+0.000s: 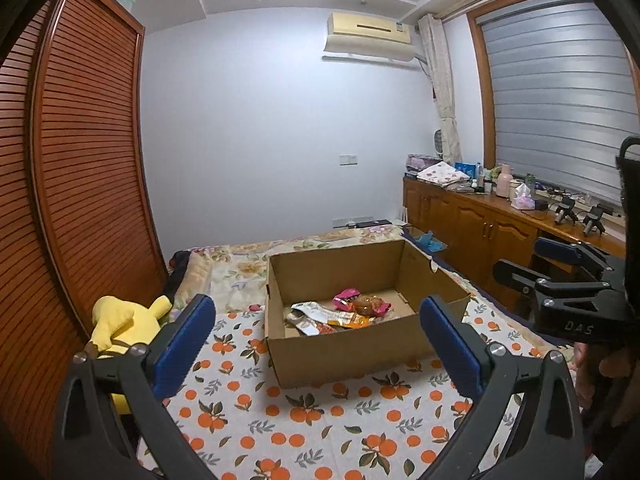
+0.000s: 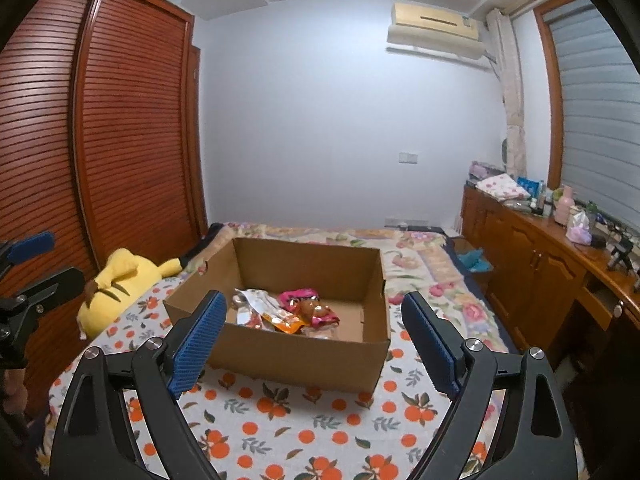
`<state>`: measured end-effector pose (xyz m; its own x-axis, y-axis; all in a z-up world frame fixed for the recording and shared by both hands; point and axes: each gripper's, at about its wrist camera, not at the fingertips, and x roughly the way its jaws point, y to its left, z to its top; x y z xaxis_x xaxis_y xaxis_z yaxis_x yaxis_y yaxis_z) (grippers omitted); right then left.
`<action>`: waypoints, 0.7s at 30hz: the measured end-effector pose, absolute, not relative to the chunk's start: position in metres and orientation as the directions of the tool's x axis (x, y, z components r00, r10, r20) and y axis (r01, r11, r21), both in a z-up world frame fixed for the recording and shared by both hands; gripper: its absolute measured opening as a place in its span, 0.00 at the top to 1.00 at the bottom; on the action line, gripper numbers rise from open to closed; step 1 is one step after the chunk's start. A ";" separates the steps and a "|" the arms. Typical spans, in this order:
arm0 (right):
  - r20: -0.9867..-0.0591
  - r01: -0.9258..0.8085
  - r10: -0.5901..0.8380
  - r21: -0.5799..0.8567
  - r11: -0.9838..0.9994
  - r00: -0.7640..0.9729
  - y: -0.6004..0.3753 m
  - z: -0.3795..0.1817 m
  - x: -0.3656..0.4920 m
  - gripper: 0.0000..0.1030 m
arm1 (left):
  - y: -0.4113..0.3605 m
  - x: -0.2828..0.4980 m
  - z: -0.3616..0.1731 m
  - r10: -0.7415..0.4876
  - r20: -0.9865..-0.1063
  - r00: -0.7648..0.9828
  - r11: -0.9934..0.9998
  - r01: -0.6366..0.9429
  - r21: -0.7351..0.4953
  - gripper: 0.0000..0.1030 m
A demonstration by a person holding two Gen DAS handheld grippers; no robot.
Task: Organize snacks
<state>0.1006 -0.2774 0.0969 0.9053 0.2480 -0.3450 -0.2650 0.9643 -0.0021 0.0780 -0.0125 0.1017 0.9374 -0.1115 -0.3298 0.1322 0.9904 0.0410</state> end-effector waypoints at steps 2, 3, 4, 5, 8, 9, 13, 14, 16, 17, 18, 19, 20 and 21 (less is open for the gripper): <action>-0.339 -0.257 0.240 -0.006 0.966 0.910 -0.278 0.096 0.095 0.11 | -0.013 0.075 0.098 -0.105 -0.342 0.934 0.991 0.126 0.040 0.00; -0.334 -0.248 0.230 -0.012 0.969 0.914 -0.278 0.095 0.091 0.11 | -0.014 0.074 0.097 -0.102 -0.348 0.932 0.992 0.123 0.038 0.00; -0.330 -0.243 0.225 -0.013 0.970 0.917 -0.279 0.095 0.088 0.11 | -0.013 0.073 0.095 -0.101 -0.355 0.930 0.992 0.121 0.034 0.00; -0.327 -0.239 0.223 -0.011 0.971 0.918 -0.280 0.094 0.085 0.11 | -0.012 0.071 0.094 -0.102 -0.359 0.928 0.992 0.120 0.028 0.00; -0.321 -0.230 0.219 0.003 0.973 0.921 -0.282 0.092 0.077 0.11 | -0.009 0.066 0.088 -0.095 -0.364 0.927 0.994 0.108 0.018 0.00; -0.321 -0.226 0.215 0.001 0.974 0.922 -0.282 0.091 0.075 0.11 | -0.009 0.065 0.086 -0.090 -0.364 0.927 0.994 0.104 0.018 0.00; -0.324 -0.222 0.215 0.015 0.975 0.921 -0.284 0.083 0.067 0.11 | -0.006 0.060 0.078 -0.071 -0.372 0.925 0.996 0.087 0.026 0.00; -0.326 -0.223 0.216 0.014 0.975 0.920 -0.285 0.082 0.065 0.11 | -0.005 0.059 0.076 -0.066 -0.375 0.925 0.996 0.082 0.027 0.00; -0.322 -0.219 0.209 0.004 0.976 0.923 -0.284 0.079 0.061 0.11 | -0.003 0.058 0.074 -0.060 -0.377 0.924 0.996 0.078 0.032 0.00; -0.320 -0.215 0.204 0.001 0.977 0.925 -0.284 0.077 0.059 0.11 | -0.002 0.057 0.073 -0.058 -0.378 0.924 0.997 0.076 0.034 0.00; -0.319 -0.213 0.202 0.000 0.977 0.926 -0.284 0.076 0.058 0.11 | -0.002 0.057 0.072 -0.055 -0.380 0.923 0.997 0.074 0.035 0.00; -0.320 -0.210 0.199 0.000 0.978 0.926 -0.283 0.073 0.056 0.11 | -0.001 0.057 0.072 -0.054 -0.382 0.923 0.997 0.073 0.036 0.00; -0.321 -0.211 0.199 -0.001 0.978 0.926 -0.283 0.072 0.055 0.11 | 0.000 0.057 0.071 -0.053 -0.383 0.922 0.997 0.073 0.038 0.00; -0.323 -0.212 0.201 0.000 0.977 0.925 -0.282 0.070 0.055 0.11 | 0.000 0.056 0.070 -0.051 -0.385 0.922 0.997 0.072 0.040 0.00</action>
